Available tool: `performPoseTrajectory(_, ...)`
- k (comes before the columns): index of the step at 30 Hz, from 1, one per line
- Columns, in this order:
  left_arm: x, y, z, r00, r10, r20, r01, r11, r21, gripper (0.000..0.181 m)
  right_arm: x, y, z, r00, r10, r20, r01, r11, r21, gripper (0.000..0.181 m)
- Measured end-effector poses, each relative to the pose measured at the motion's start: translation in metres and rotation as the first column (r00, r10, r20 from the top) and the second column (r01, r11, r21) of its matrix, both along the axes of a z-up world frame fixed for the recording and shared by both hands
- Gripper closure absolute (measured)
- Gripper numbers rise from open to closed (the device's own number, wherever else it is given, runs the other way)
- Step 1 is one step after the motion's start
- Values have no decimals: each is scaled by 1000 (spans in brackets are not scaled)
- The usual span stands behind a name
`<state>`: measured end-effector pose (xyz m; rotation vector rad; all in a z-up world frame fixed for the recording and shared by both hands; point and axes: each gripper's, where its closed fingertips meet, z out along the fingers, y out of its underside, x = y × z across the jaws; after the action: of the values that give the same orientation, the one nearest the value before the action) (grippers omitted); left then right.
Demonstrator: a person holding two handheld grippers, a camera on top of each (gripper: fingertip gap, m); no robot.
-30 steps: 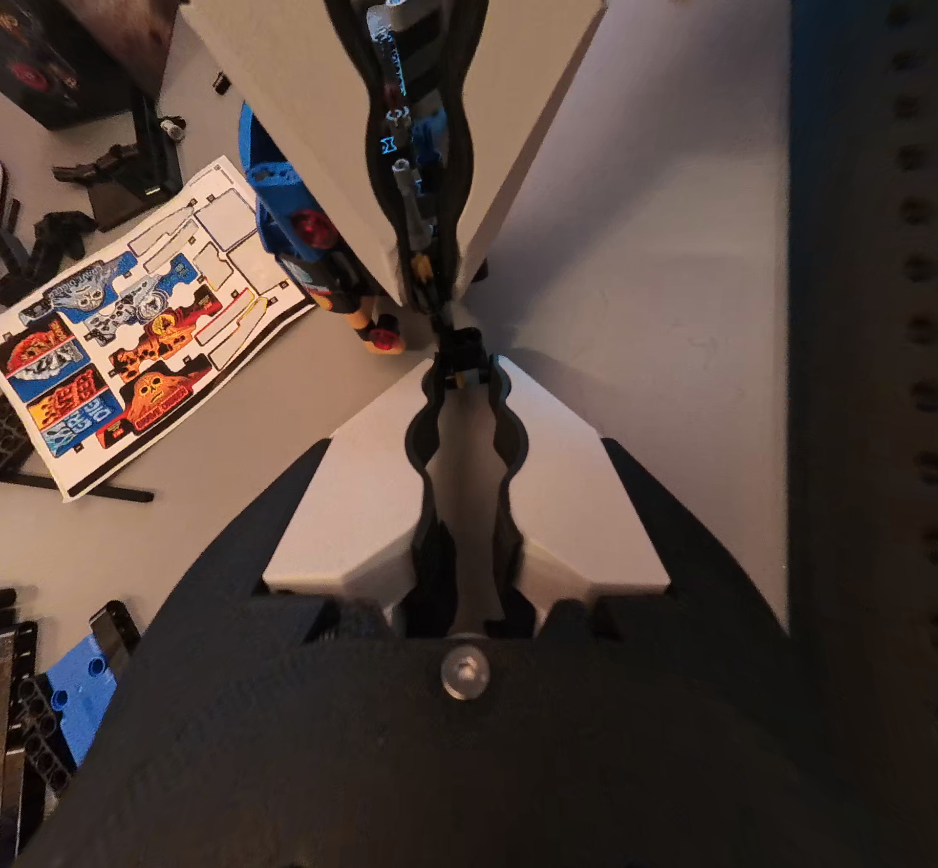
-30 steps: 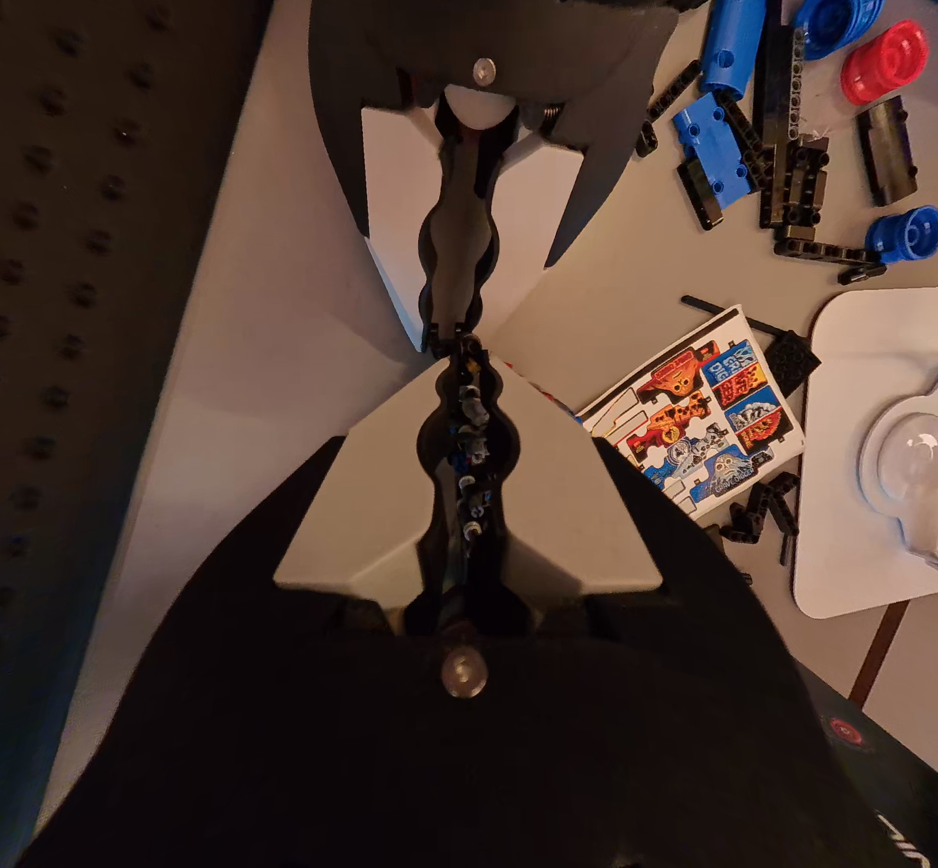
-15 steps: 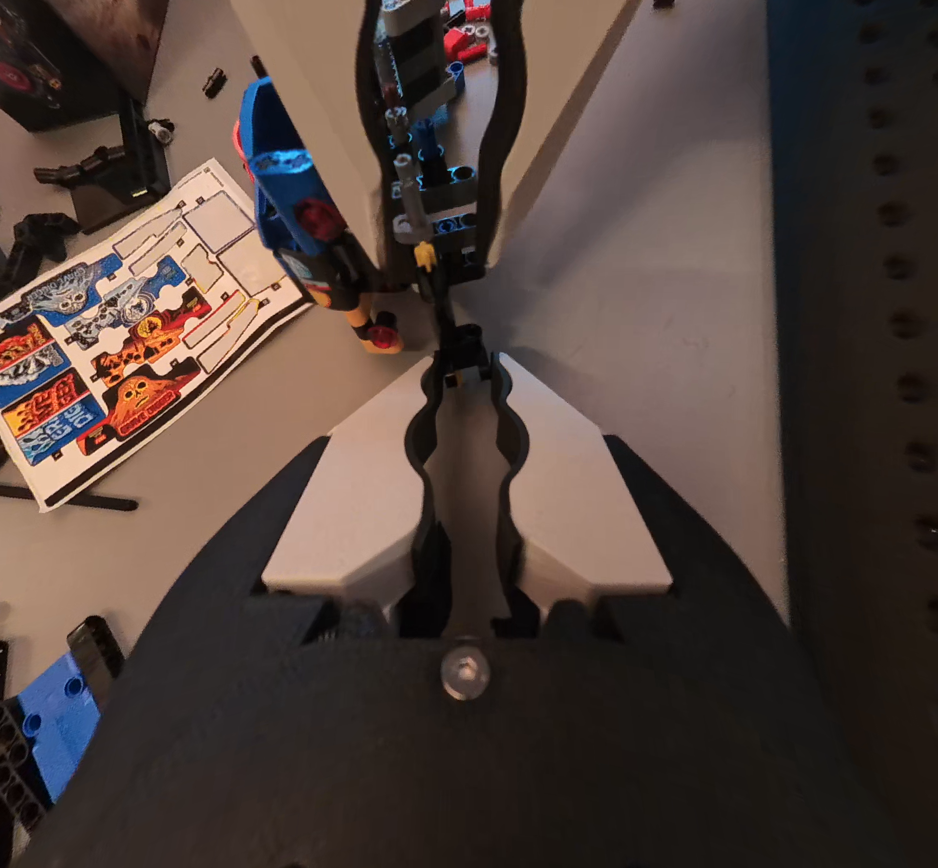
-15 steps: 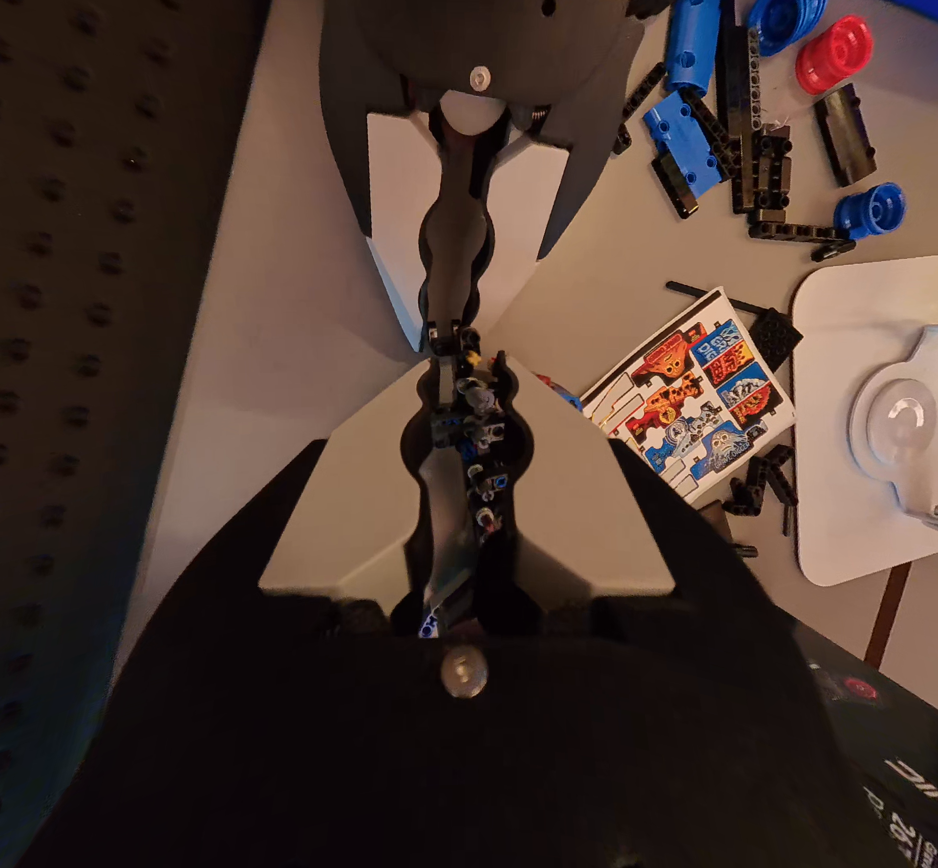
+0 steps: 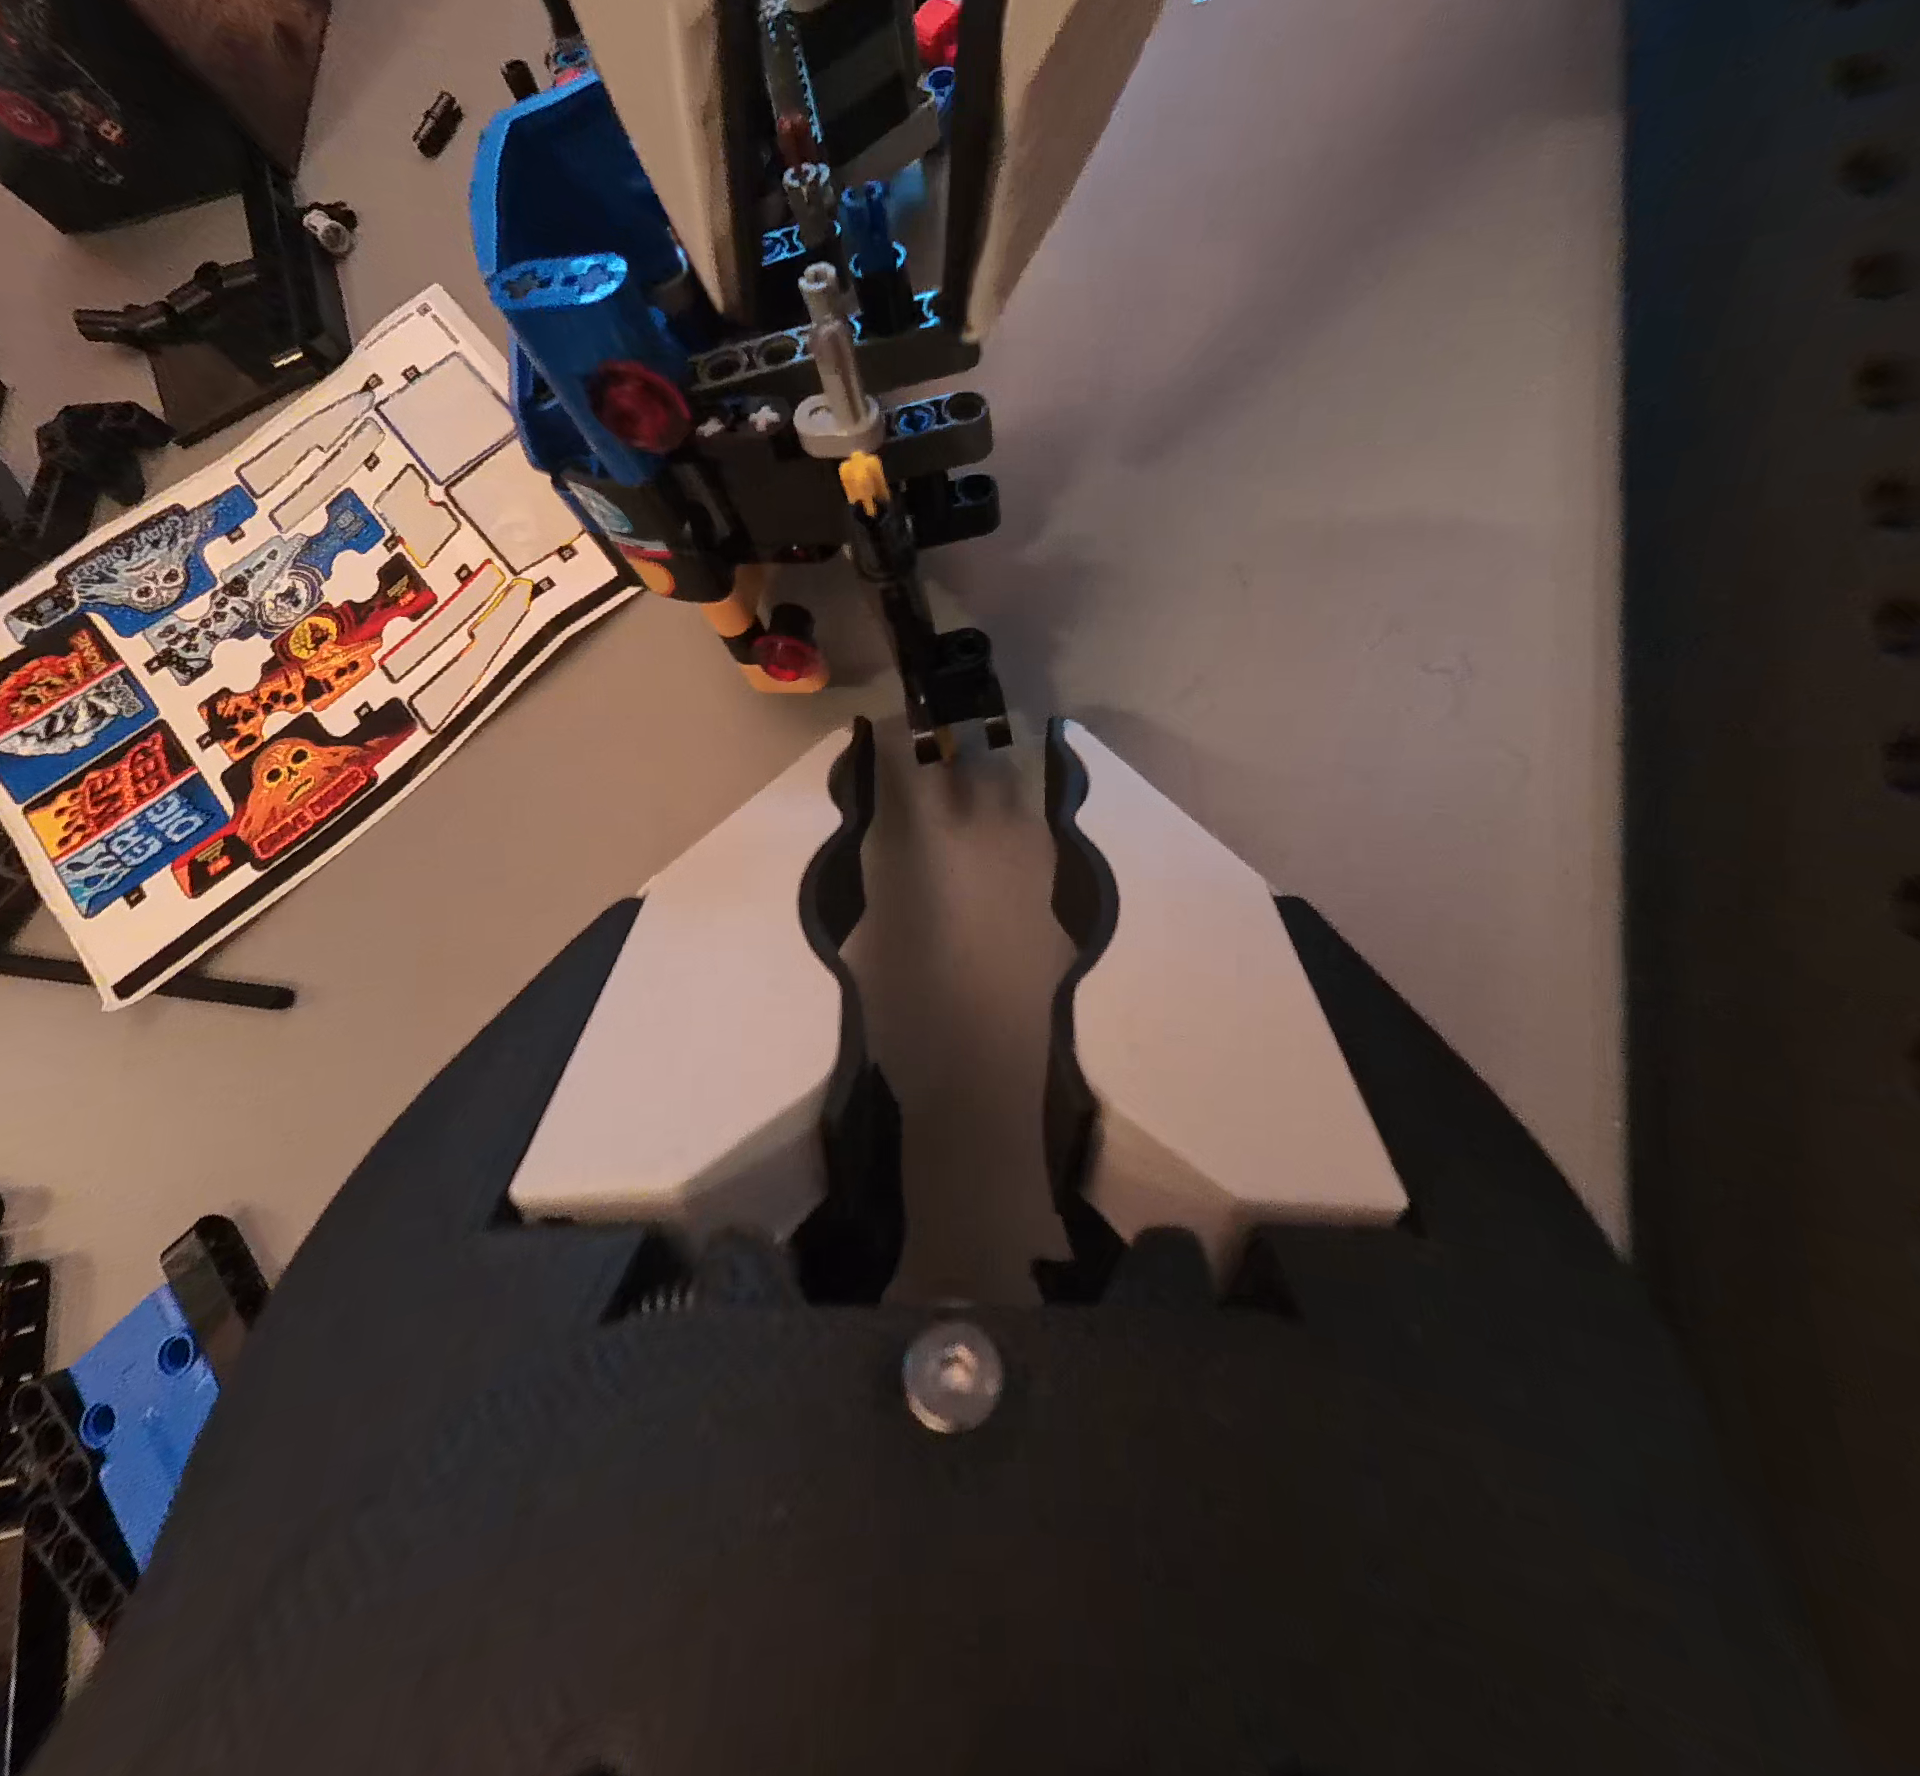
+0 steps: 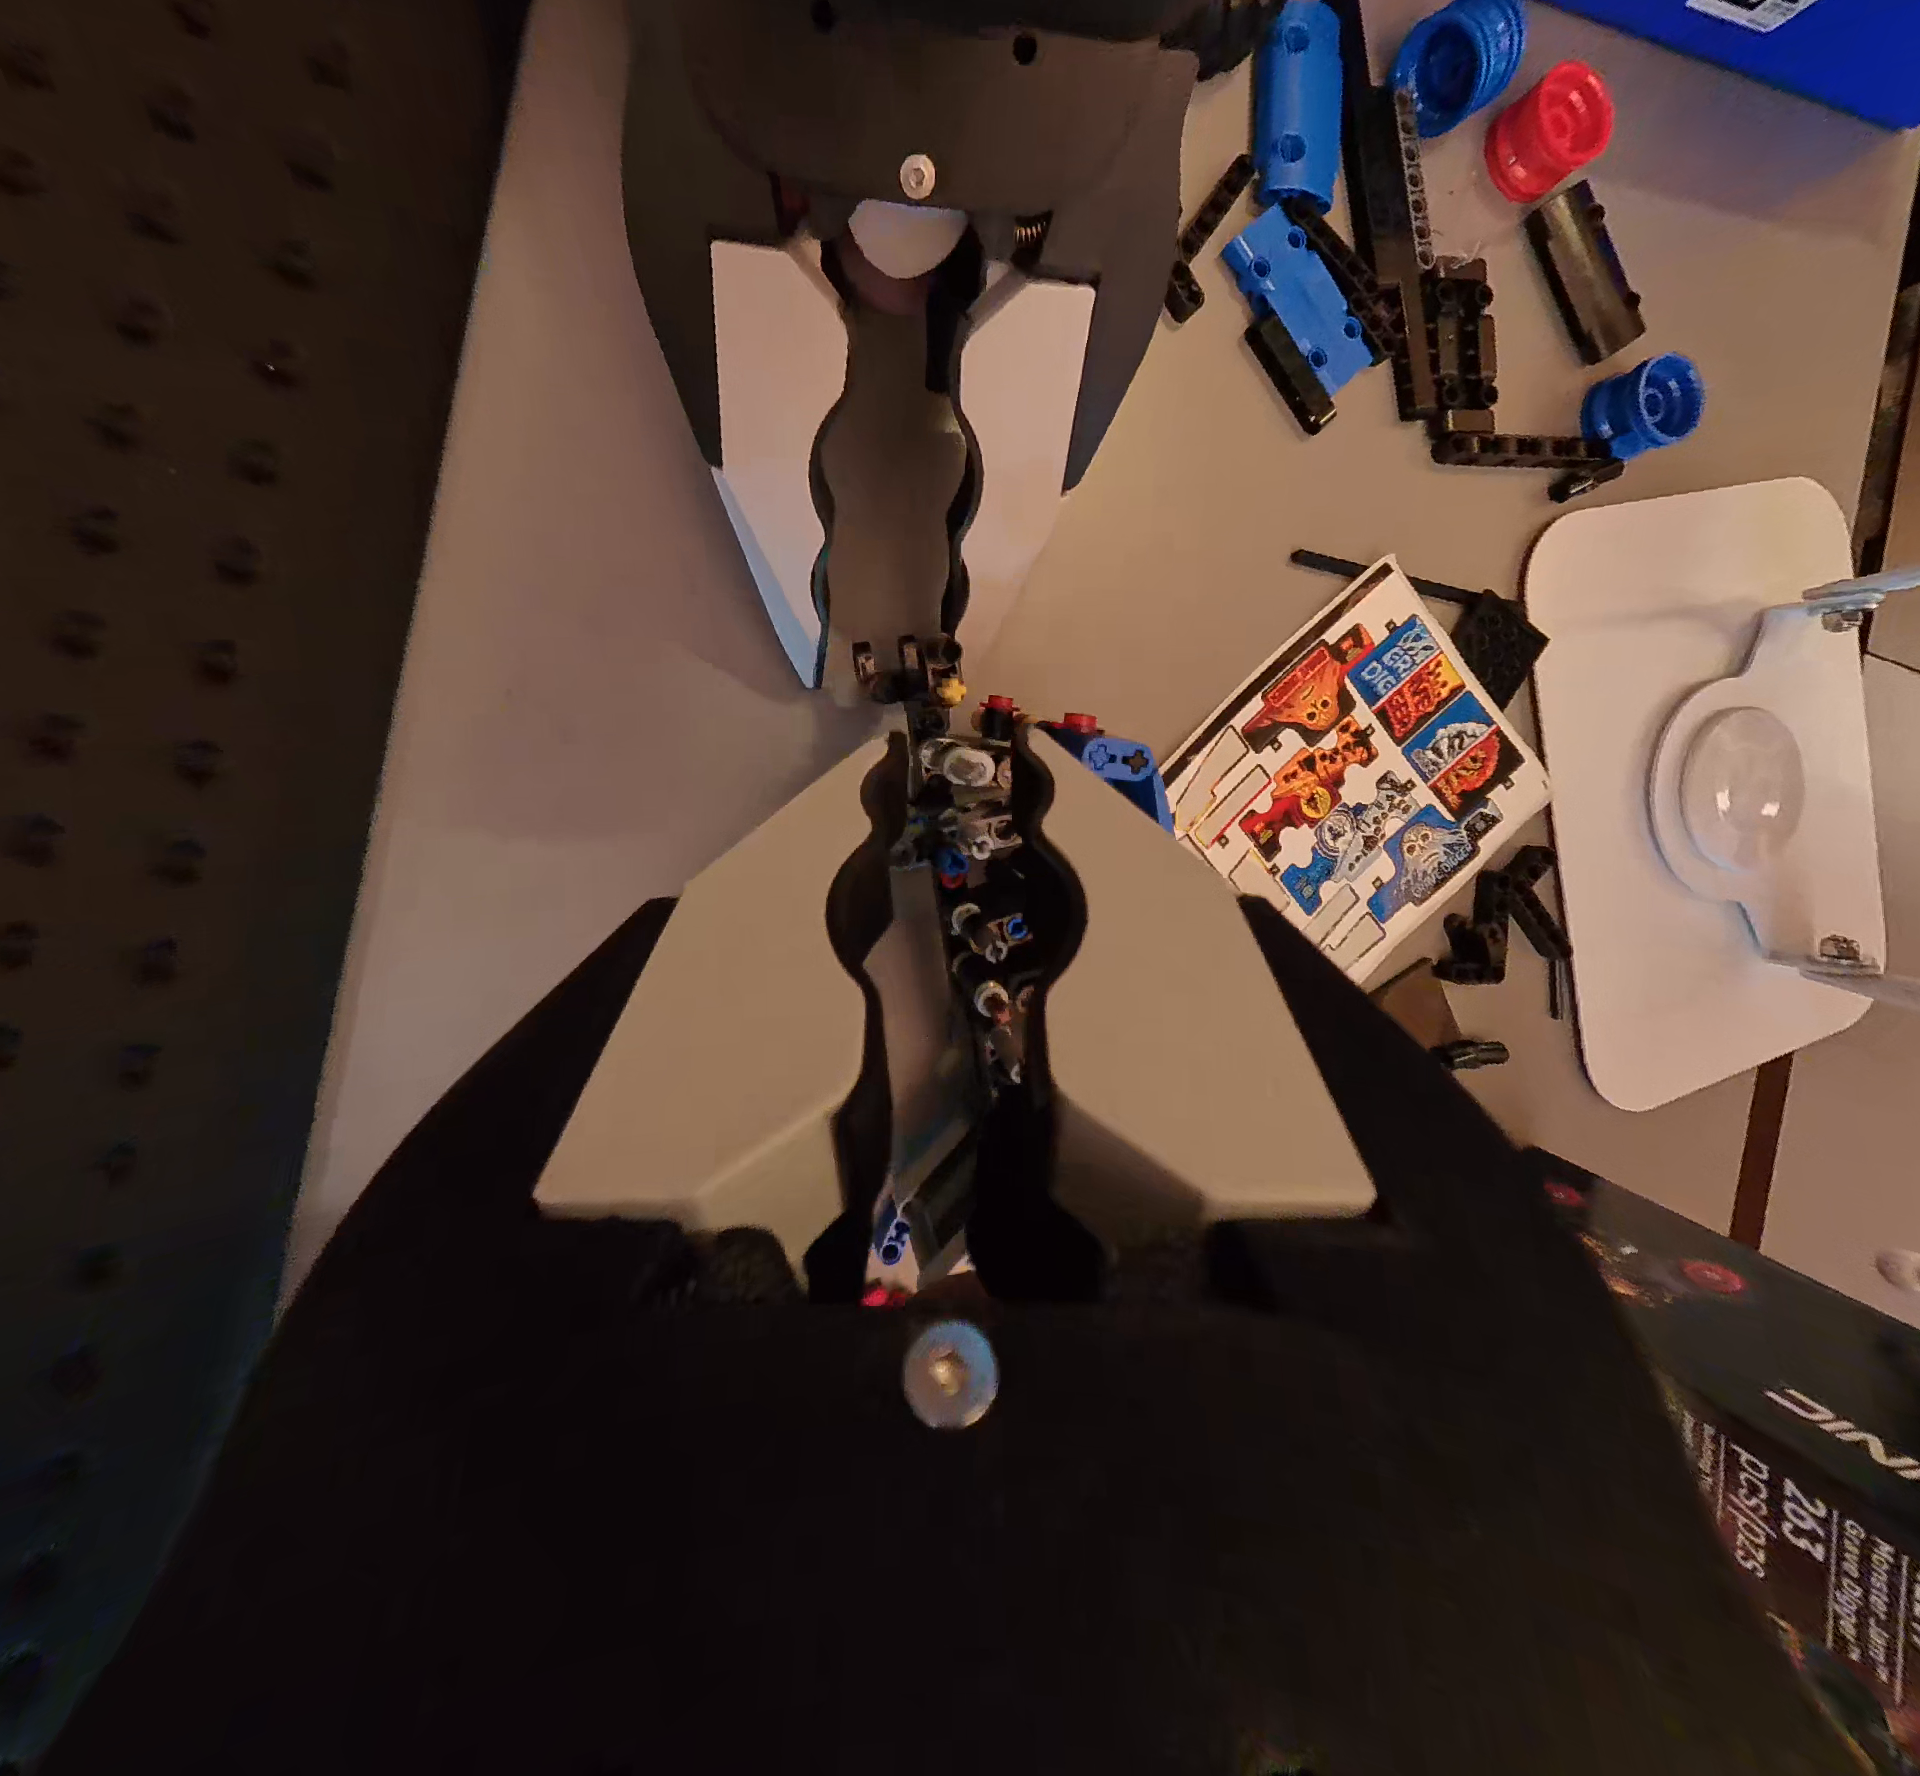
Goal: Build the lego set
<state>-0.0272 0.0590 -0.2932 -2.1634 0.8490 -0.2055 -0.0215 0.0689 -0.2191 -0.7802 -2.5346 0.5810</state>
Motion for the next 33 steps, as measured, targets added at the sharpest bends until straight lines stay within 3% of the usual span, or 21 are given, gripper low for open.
performPoseTrajectory(14,3,2,6,1000,-7,1,7,999,45,161,-15,-7,-24,999,-44,-2,43,999,-7,168)
performPoseTrajectory(24,1,3,5,1000,2,-16,-1,999,52,154,-16,1,18,974,-128,-188,102,985,-141,158)
performPoseTrajectory(26,-2,3,6,1000,13,-24,-11,998,58,162,-16,9,23,962,-157,-222,122,979,-163,156)
performPoseTrajectory(33,-15,7,6,996,79,-43,-77,996,54,163,-17,47,38,898,-295,-326,203,936,-287,148)
